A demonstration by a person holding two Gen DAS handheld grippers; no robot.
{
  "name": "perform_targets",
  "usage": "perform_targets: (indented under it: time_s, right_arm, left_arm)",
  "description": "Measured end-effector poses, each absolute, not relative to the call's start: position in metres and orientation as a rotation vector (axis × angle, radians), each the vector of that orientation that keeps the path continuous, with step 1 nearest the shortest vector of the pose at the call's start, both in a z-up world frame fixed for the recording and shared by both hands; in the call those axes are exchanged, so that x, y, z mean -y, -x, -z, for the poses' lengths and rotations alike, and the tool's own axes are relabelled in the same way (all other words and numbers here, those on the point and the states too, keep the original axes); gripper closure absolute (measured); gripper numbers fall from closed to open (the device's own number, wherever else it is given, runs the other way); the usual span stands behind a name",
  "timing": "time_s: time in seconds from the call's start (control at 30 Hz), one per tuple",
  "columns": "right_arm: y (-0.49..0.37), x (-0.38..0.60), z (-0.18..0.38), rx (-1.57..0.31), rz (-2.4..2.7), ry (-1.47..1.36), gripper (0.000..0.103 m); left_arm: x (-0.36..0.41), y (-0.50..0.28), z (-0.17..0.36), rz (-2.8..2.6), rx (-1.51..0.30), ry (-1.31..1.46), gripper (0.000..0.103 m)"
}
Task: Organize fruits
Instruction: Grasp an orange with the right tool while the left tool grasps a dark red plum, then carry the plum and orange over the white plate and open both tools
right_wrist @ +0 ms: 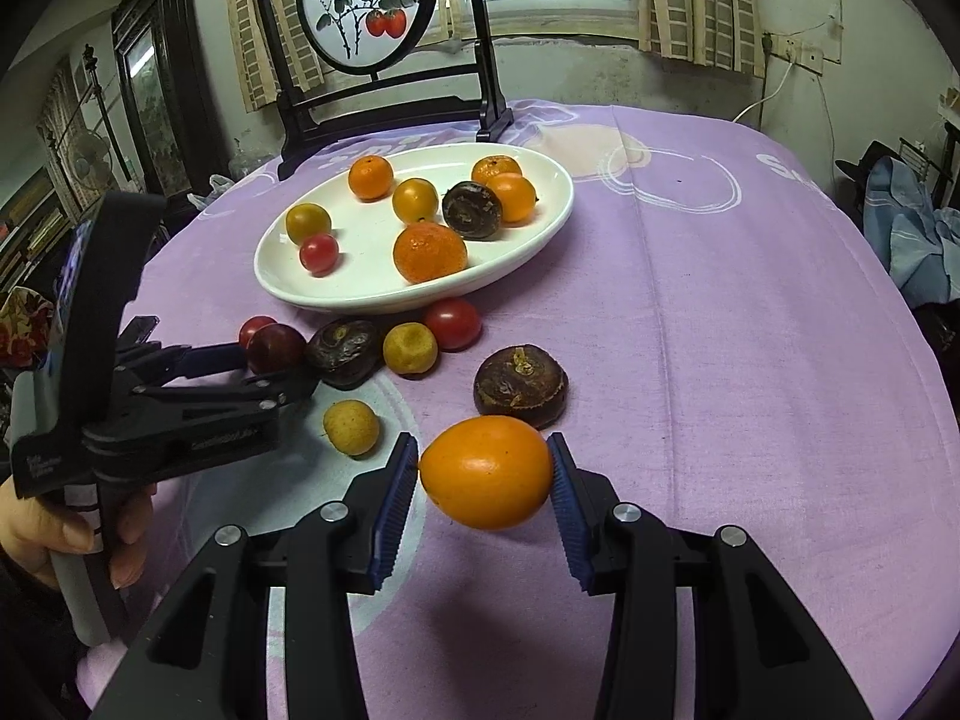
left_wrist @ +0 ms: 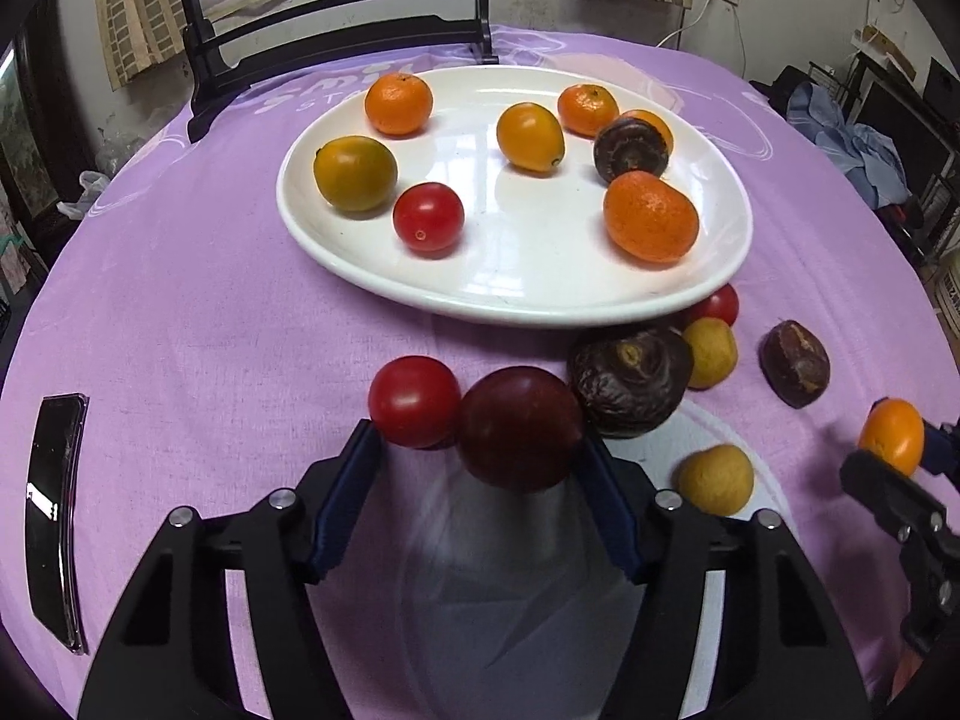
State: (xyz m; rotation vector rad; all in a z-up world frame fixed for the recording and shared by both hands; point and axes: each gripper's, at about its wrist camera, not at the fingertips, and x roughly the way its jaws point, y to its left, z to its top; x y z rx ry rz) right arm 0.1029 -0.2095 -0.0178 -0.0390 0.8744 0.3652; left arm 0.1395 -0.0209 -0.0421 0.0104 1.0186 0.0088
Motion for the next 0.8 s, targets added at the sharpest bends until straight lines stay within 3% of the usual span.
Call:
perform_targets:
  time_s: [0.1, 0.17, 0.8]
  right_arm:
    - [-0.103, 0.209, 0.019, -0.880, -0.366, 0.040, 0.058]
    - [-0.104, 0.209, 0.019, -0.883, -0.363, 0.039, 0.058]
    - [-0.103, 0.208, 0.020, -0.884, -0.367, 0.049, 0.058]
  left_arm:
    - [0.020, -0.140, 0.042, 0.004, -1.011, -0.012, 0.045]
    - [0.021, -0.137, 0.040, 0.028, -1.008, -0.018, 0.073]
    - [0.010, -0.087, 0.028, 0.169, -1.023, -0.006, 0.077]
